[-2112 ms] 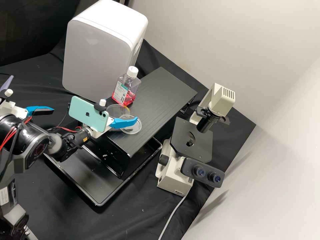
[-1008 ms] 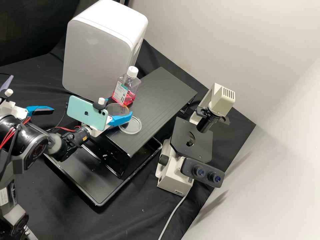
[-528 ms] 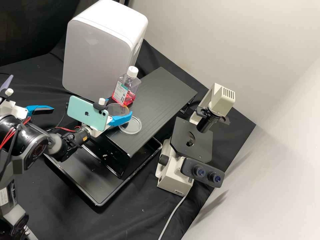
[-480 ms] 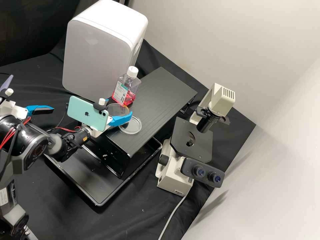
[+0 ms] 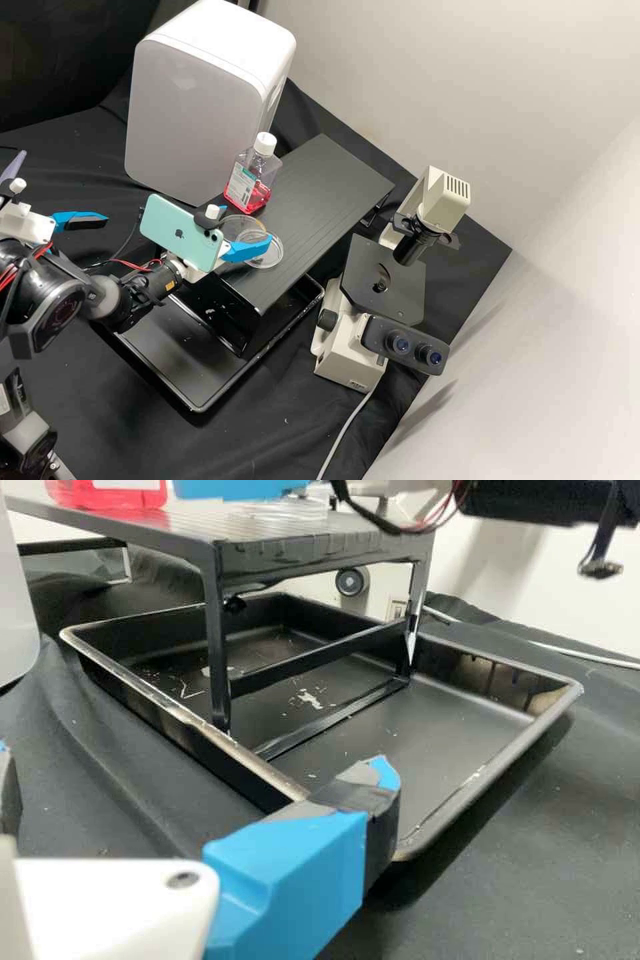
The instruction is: Place the lid on the petri dish
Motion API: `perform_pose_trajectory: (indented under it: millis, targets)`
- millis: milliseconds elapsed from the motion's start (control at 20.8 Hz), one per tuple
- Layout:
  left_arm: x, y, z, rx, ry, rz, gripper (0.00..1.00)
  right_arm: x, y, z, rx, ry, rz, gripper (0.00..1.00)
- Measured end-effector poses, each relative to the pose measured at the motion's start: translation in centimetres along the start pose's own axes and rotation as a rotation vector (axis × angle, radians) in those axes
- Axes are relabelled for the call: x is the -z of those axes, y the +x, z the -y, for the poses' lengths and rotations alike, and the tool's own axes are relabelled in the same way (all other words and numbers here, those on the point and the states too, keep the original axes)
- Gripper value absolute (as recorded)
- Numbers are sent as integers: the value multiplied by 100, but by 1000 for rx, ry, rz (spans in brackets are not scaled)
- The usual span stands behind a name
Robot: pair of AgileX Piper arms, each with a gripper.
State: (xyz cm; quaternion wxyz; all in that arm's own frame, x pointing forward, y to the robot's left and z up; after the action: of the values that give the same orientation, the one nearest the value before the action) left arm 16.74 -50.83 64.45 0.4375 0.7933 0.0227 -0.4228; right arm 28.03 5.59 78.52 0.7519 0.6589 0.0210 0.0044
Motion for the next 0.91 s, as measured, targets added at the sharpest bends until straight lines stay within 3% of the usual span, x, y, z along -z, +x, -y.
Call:
perform_pose_trajectory:
  millis: [336, 528, 912]
  targets:
    - [4, 6, 20, 9, 0, -2, 100, -182, 12, -127, -46, 97, 64, 0]
    - [-13, 7, 26, 11, 24, 5, 100, -265, 53, -139, -43, 149, 70, 0]
    - [-14, 10, 39, 17, 39, 5, 100, -307, 101, -137, -28, 171, 69, 0]
